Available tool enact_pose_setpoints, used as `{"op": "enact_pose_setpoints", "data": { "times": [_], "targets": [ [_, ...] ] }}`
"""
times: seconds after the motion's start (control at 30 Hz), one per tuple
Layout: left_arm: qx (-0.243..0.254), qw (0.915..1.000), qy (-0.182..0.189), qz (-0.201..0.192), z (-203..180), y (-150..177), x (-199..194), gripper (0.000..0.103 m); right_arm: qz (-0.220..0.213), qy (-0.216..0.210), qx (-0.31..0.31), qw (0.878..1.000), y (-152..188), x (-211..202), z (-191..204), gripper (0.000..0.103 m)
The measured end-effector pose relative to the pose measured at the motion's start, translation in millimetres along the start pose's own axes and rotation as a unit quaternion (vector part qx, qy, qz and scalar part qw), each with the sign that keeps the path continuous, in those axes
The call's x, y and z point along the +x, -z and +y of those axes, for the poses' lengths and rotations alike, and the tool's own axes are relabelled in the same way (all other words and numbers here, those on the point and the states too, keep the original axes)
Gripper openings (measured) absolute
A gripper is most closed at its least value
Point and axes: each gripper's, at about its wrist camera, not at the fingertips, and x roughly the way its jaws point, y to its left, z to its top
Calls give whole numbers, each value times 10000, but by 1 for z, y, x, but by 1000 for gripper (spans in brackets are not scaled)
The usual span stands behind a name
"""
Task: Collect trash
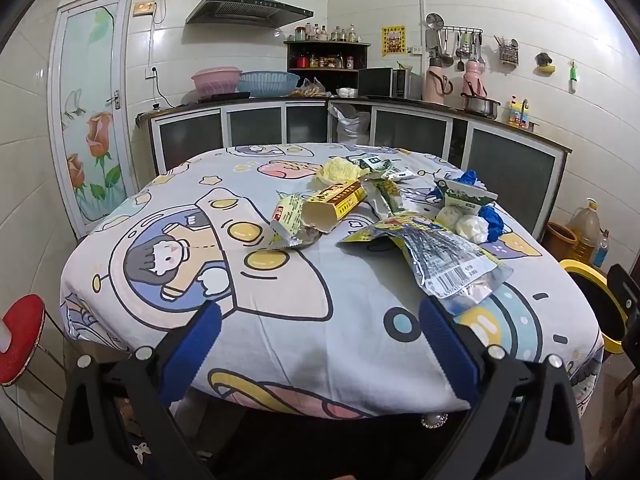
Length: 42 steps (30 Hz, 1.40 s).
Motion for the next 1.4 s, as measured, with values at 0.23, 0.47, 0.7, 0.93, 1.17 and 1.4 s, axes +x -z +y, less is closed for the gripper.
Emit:
{"op": "enact_pose_setpoints", "data": {
  "times": [0.23, 0.47, 0.7, 0.93, 1.17, 1.4],
  "targets": [
    [0, 10000, 5, 10, 2, 2, 3, 95, 26, 16, -25, 10000, 0, 1, 1, 96],
    [-18, 10000, 0, 39, 1, 2, 4, 95, 57, 7, -8, 10000, 1, 2, 1, 96],
    [-5, 10000, -4, 59, 0, -1, 4, 95, 60, 2, -8, 10000, 1, 2, 1, 96],
    [0, 10000, -12, 60, 0, 0, 4, 95, 61, 8, -9, 10000, 1, 3, 1, 96],
    [-3, 10000, -15, 61, 0, -1, 4, 95, 61, 12, -6, 10000, 1, 3, 0, 96],
    [2, 10000, -9, 60, 0, -1, 4, 95, 57, 13, -6, 10000, 2, 3, 0, 96]
  ]
}}
